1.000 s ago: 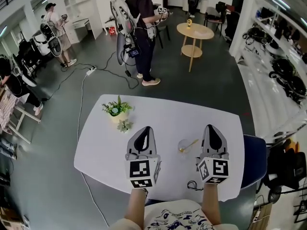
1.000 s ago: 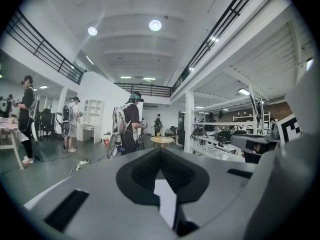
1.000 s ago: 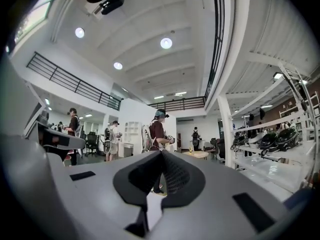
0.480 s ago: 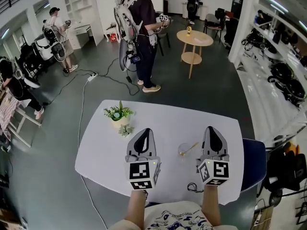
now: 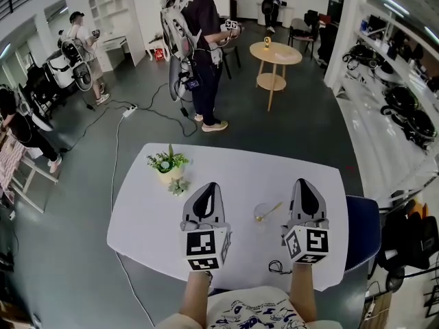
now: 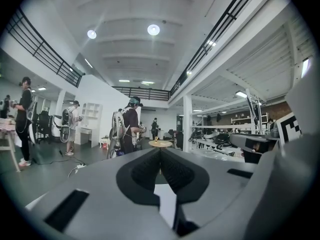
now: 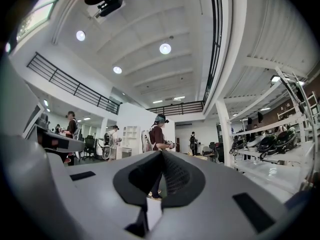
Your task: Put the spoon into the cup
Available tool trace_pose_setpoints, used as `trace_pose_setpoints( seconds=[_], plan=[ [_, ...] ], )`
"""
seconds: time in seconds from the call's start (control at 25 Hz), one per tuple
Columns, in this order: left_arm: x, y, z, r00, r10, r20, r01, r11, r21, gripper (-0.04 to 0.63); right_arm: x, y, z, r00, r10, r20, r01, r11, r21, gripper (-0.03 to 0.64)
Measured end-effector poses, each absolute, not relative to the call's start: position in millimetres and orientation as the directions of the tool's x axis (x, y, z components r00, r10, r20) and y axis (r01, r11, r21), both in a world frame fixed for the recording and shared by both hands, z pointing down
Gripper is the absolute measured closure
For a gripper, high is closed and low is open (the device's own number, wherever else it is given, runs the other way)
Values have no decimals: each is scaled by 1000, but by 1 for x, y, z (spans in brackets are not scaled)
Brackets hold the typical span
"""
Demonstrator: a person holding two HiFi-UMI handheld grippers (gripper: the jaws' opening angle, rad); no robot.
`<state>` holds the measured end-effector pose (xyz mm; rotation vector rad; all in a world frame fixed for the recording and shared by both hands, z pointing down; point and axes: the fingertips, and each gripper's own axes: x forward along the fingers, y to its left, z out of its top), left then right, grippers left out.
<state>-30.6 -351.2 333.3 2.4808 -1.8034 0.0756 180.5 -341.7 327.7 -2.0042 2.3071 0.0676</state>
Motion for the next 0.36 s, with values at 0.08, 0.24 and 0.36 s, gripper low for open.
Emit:
trace_pose_setpoints(
  seconds=[0.08,0.24,0.36],
  plan=[
    [-30,-352,333,310,-947,82,-951,-309,28,581,181,-342,328,-137,-986,-93,-990,140,-22,606],
    [-34,-355,330,308,-948,78,-951,-307,26,581,178,-346,327,-138,-986,-92,-990,140,-22,606],
    [-37,-358,330,308,-948,79,-951,-307,24,581,175,-349,326,-142,-986,-93,-989,145,-23,606]
  ],
)
